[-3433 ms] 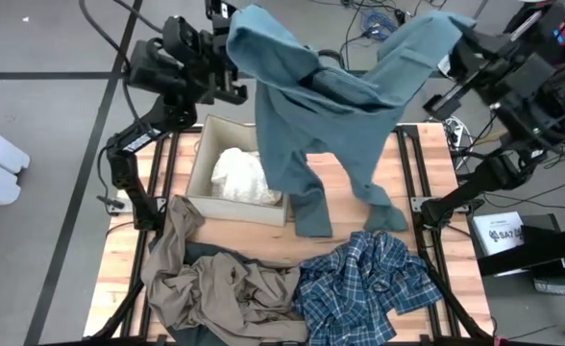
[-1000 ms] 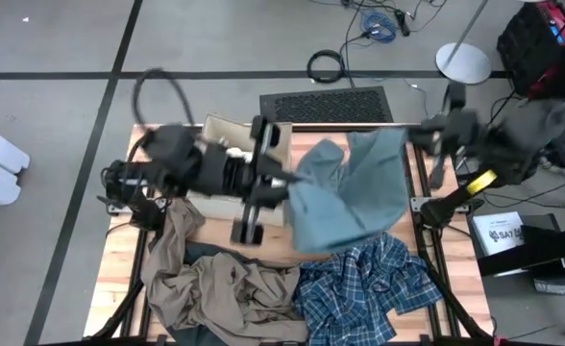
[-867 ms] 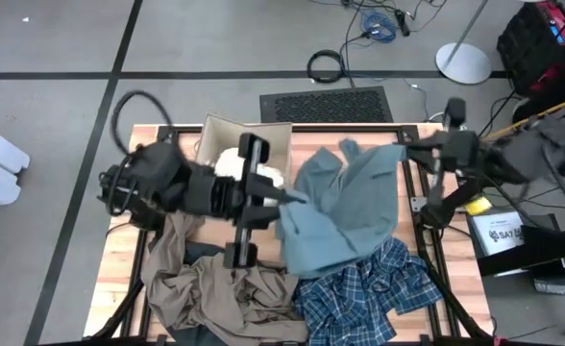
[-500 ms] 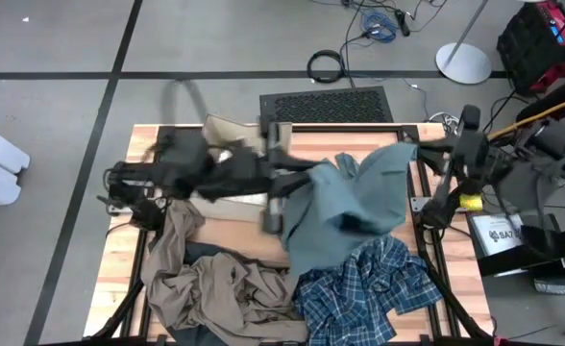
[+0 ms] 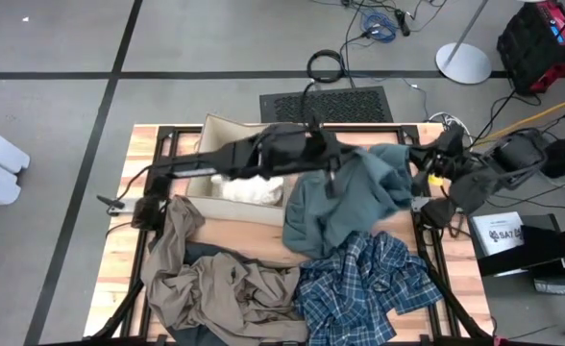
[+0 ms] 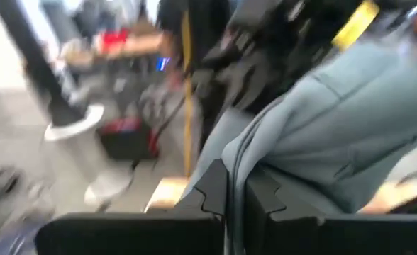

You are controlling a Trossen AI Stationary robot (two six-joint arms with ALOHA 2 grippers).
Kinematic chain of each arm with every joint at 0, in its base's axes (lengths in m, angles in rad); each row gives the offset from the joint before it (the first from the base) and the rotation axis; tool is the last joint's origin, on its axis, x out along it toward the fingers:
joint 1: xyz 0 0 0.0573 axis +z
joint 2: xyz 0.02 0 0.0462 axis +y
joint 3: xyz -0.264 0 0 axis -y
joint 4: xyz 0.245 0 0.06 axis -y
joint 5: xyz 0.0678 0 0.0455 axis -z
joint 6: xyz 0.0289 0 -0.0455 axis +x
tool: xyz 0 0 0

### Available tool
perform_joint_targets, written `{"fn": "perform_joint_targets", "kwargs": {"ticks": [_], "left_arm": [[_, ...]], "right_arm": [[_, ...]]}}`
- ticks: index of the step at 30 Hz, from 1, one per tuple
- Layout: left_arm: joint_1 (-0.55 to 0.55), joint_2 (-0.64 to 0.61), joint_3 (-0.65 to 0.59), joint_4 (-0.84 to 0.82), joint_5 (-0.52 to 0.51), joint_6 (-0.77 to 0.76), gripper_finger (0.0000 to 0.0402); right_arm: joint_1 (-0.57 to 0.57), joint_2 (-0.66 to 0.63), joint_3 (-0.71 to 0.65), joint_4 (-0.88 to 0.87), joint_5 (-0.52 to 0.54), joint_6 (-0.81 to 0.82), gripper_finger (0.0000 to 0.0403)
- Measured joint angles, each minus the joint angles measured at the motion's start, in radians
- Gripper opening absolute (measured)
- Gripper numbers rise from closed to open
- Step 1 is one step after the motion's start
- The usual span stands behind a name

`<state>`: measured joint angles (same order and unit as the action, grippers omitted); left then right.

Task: Sort clothes
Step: Put the gray jeans into the white laundry bin

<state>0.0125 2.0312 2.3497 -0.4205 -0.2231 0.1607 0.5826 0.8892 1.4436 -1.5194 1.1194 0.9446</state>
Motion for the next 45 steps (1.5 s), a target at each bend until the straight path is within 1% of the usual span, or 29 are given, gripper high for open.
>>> {"fn": "perform_joint_targets", "kwargs": {"ticks": [3,6,8,11,13,16,18,19,22,24,26,29,31,33,37,41,45], "left_arm": [[0.068,0.035,0.000,-0.100,-0.007,-0.053,0.0017],[0.118,0.088,0.000,-0.143,0.017,-0.075,0.0017],[0.134,0.125,0.000,-0.167,0.027,-0.077,0.0017],[0.134,0.179,0.000,-0.214,0.036,-0.076,0.0017],[0.127,0.217,0.000,-0.266,0.036,-0.076,0.0017],[0.110,0.264,0.000,-0.355,0.036,-0.073,0.0017],[0.095,0.285,0.000,-0.394,0.037,-0.067,0.0017],[0.088,0.290,0.000,-0.407,0.037,-0.058,0.0018],[0.069,0.296,0.000,-0.429,0.023,-0.020,0.0040],[0.058,0.293,0.000,-0.432,-0.023,-0.013,0.0065],[0.049,0.292,0.005,-0.454,-0.058,0.030,0.0093],[0.033,0.261,0.003,-0.522,-0.134,0.083,0.0134],[0.027,0.217,0.004,-0.563,-0.178,0.090,0.0154],[0.024,0.161,0.004,-0.591,-0.167,0.084,0.0167],[0.026,0.020,0.004,-0.597,-0.077,0.045,0.0171],[0.024,-0.120,0.007,-0.589,0.044,0.005,0.0172],[-0.005,-0.208,0.006,-0.588,0.170,-0.006,0.0173]], "right_arm": [[-0.045,-0.083,-0.117,0.031,0.000,0.069,0.0000],[-0.085,-0.140,-0.203,0.127,0.000,0.047,0.0000],[-0.105,-0.165,-0.252,0.203,-0.020,0.004,0.0000],[-0.135,-0.184,-0.314,0.302,-0.096,-0.064,0.0000],[-0.156,-0.183,-0.351,0.340,-0.145,-0.080,0.0000],[-0.185,-0.181,-0.413,0.355,-0.185,-0.066,0.0000],[-0.209,-0.182,-0.466,0.381,-0.193,-0.046,0.0000],[-0.223,-0.182,-0.495,0.405,-0.215,-0.039,0.0000],[-0.266,-0.182,-0.576,0.496,-0.314,-0.041,0.0000],[-0.291,-0.177,-0.613,0.564,-0.370,-0.048,0.0000],[-0.309,-0.177,-0.630,0.603,-0.389,-0.060,0.0000],[-0.333,-0.173,-0.630,0.627,-0.384,-0.070,0.0000],[-0.354,-0.170,-0.630,0.631,-0.382,-0.073,0.0000],[-0.376,-0.166,-0.630,0.632,-0.379,-0.074,0.0001],[-0.417,-0.144,-0.630,0.636,-0.385,-0.098,0.0016],[-0.451,-0.089,-0.630,0.709,-0.401,-0.173,0.0050],[-0.472,-0.012,-0.630,0.855,-0.534,-0.271,0.0094]]}}
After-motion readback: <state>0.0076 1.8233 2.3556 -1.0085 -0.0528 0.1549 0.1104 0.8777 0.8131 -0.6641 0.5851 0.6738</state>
